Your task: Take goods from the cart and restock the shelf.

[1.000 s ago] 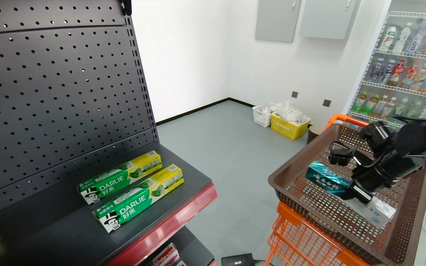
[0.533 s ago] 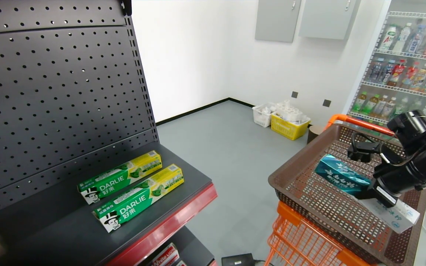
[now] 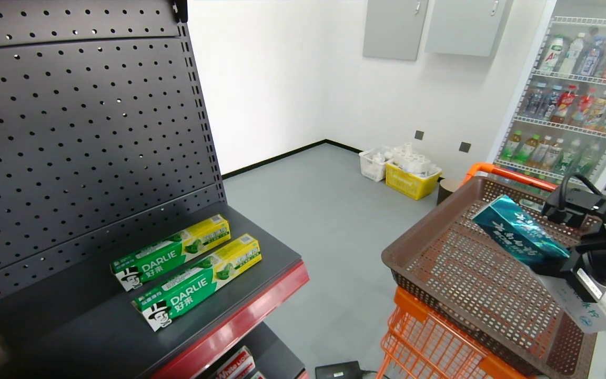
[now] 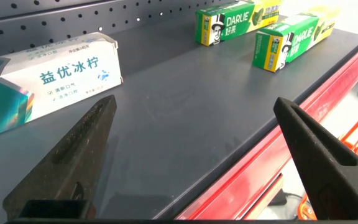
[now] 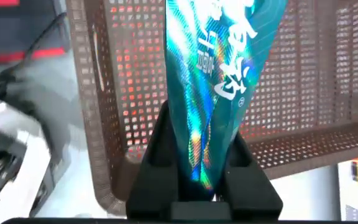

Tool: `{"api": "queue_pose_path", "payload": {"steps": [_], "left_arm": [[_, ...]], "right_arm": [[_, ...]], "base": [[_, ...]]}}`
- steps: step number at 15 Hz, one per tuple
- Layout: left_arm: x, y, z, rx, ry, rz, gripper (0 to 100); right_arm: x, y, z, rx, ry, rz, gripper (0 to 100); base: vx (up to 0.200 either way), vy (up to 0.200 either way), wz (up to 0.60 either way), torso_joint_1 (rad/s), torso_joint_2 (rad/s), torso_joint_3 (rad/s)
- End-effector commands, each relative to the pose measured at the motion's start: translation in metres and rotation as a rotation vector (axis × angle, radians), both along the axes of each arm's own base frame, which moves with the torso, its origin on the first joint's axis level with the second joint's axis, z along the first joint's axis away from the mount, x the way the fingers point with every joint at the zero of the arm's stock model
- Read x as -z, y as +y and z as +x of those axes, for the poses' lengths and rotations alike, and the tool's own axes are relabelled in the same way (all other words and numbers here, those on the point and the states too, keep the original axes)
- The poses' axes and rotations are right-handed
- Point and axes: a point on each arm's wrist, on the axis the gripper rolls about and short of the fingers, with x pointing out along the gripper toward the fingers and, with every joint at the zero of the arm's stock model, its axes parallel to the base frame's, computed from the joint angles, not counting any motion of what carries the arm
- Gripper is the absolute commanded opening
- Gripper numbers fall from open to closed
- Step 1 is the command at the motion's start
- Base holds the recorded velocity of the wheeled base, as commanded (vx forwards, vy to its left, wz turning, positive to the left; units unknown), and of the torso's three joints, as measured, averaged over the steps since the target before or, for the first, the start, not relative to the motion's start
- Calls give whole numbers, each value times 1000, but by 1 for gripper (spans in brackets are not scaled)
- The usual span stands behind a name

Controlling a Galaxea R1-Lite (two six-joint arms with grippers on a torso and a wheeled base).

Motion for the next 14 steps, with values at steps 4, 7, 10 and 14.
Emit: {"api": "queue_pose_path", "payload": {"steps": [4,7,10,14], "left_arm": [[0,0,0,-1,-1,-1,100],[0,0,0,-1,0,-1,100],[0,0,0,-1,0,-1,100],[0,0,0,-1,0,-1,100]], "right_arm": [[3,-3,-41,23,-91,-2,0],[7,-4,-51,31,-125,-1,0],[-4,-2,-58,63,-199,-9,0],[-5,-4,-85,142,-250,-1,0]], "base": [[0,0,0,0,0,0],[0,0,0,0,0,0],[0,0,0,0,0,0],[0,0,0,0,0,0]]}}
